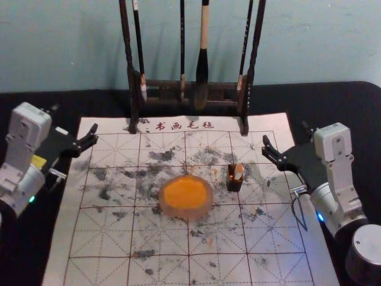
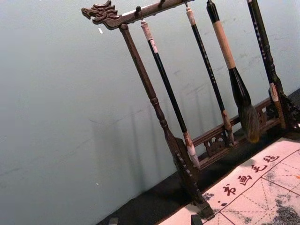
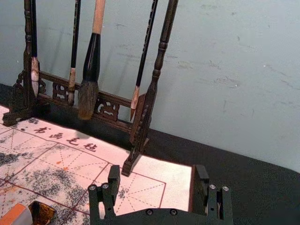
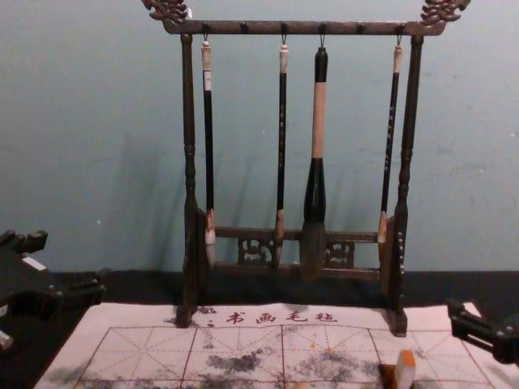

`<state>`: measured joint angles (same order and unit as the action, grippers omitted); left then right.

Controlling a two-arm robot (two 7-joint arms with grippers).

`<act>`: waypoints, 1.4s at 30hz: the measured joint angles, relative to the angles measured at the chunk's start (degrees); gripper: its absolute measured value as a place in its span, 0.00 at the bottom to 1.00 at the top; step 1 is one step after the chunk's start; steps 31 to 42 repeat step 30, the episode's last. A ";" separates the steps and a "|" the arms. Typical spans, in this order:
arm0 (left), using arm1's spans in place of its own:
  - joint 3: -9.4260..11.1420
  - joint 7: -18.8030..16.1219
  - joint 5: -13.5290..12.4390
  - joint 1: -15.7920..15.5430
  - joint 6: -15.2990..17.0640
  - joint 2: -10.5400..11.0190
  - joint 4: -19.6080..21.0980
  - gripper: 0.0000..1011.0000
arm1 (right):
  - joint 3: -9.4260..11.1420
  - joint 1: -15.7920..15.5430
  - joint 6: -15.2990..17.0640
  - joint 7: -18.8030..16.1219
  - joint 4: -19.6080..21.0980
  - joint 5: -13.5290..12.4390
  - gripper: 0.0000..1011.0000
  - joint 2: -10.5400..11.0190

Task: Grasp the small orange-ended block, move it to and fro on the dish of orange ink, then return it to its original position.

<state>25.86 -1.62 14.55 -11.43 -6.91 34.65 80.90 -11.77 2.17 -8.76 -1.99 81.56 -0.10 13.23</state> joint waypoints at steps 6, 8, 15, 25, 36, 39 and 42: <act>0.00 0.00 0.00 0.00 0.00 0.00 0.00 0.99 | 0.00 0.00 0.00 0.00 0.00 0.00 0.99 0.00; 0.00 0.00 0.00 0.00 0.00 0.00 0.00 0.99 | 0.00 0.00 0.00 0.00 0.00 0.00 0.99 0.00; 0.00 0.00 0.00 0.00 0.00 0.00 0.00 0.99 | 0.00 0.00 0.00 0.00 0.00 0.00 0.99 0.00; 0.00 0.00 0.00 0.00 0.00 0.00 0.00 0.99 | 0.00 0.00 0.00 0.00 0.00 0.00 0.99 0.00; 0.00 0.00 0.00 0.00 0.00 0.00 0.00 0.99 | 0.00 0.00 0.01 0.00 0.00 0.00 0.99 0.00; 0.00 0.00 0.00 0.00 0.00 0.00 0.00 0.99 | 0.00 0.00 0.01 0.00 0.00 0.00 0.99 0.00; 0.00 0.00 0.00 0.00 0.00 0.00 0.00 0.99 | 0.00 0.00 0.01 0.00 0.00 0.00 0.99 0.00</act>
